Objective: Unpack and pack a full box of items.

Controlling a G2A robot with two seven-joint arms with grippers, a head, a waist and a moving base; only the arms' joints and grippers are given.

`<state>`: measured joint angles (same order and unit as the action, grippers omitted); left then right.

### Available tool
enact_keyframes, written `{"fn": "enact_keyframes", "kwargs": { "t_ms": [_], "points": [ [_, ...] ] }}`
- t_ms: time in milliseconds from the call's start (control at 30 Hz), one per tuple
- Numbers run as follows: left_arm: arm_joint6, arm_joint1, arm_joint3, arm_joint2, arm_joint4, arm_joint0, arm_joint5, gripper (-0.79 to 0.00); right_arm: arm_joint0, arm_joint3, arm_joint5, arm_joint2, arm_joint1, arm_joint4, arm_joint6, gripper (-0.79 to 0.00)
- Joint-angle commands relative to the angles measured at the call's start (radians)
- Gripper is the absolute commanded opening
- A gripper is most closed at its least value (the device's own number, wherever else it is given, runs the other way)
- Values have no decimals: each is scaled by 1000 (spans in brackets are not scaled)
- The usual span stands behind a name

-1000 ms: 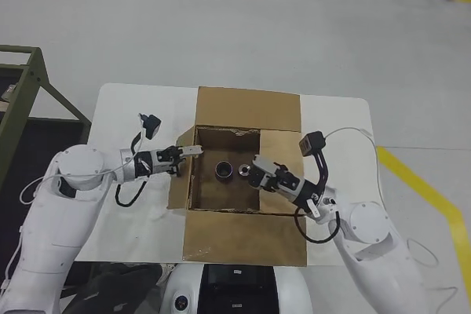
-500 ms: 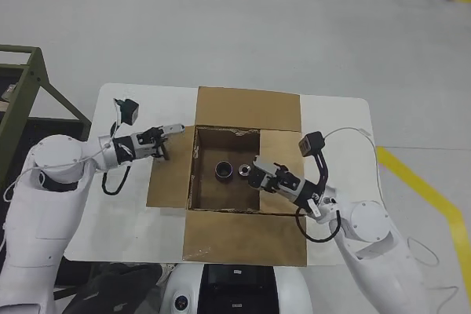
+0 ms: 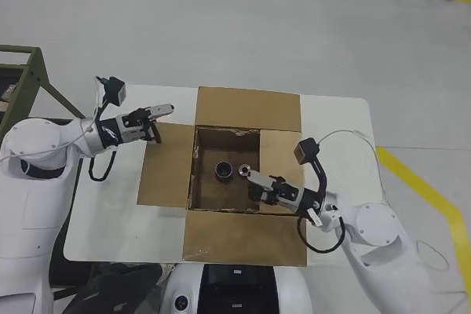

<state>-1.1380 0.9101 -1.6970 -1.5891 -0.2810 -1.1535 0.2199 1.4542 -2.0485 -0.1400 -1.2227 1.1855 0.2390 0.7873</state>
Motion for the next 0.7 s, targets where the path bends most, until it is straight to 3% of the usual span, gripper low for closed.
{"fn": "enact_keyframes", "kwargs": {
  "t_ms": [0,300,667],
  "points": [
    [3,0,-6,13,4,9,4,0,11,-16,-6,-8,-3,-3,3,0],
    [21,2,-31,102,27,75,44,0,78,-58,24,-74,-20,10,48,0],
    [70,24,36,266,10,209,96,0,153,-52,89,-140,-37,81,124,0]
  ]
}}
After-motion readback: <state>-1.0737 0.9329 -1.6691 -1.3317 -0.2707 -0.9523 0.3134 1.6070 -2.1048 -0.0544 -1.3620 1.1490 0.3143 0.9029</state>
